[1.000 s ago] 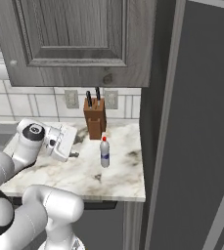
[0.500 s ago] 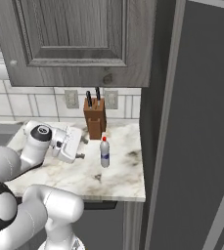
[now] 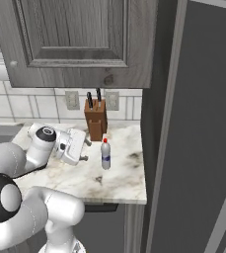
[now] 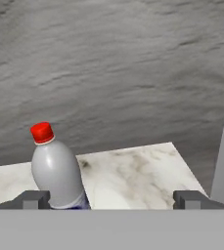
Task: Take the bottled waters from the counter and place them in the freezer to freeze. Close the freezer door after placing the bottles.
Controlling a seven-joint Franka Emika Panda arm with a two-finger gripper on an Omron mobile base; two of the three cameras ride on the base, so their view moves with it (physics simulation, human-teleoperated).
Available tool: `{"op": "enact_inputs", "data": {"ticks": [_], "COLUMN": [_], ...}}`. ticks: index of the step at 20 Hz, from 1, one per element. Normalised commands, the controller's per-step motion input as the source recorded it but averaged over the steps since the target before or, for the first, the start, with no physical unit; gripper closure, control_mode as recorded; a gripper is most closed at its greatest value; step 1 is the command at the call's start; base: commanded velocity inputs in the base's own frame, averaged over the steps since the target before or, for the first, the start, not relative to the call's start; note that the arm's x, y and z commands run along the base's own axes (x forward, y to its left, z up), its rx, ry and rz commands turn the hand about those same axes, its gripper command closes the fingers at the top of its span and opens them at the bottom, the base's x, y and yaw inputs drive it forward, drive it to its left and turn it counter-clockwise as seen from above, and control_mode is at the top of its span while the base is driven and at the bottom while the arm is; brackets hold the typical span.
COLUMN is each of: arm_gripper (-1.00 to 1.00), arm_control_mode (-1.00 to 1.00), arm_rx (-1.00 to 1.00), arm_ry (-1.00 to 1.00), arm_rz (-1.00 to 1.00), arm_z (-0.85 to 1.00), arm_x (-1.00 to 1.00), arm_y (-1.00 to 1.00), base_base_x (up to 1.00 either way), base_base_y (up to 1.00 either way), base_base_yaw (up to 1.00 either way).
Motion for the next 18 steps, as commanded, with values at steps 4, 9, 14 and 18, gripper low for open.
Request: {"op": "enact_inputs", "data": {"ticks": [4, 9, 14, 18], "arm_gripper": [-1.00, -1.00, -1.00, -1.00], "arm_control_mode": [-1.00, -1.00, -1.00, -1.00], "arm_rx": [-0.02, -0.01, 0.00, 0.00], "arm_ry": [0.05, 0.06, 0.04, 0.01], "arm_rz": [0.00, 0.00, 0.00, 0.00], "arm_z": [-0.18, -0.18, -0.05, 0.00], "arm_x": [0.00, 0.07, 0.05, 0.11], "arm_y": [-0.07, -0.12, -0.09, -0.03], "base_base_x": [0.00, 0.00, 0.00, 0.00], "base_base_y": [0.00, 0.00, 0.00, 0.00], "base_base_yaw": [0.00, 0.00, 0.00, 0.00]}}
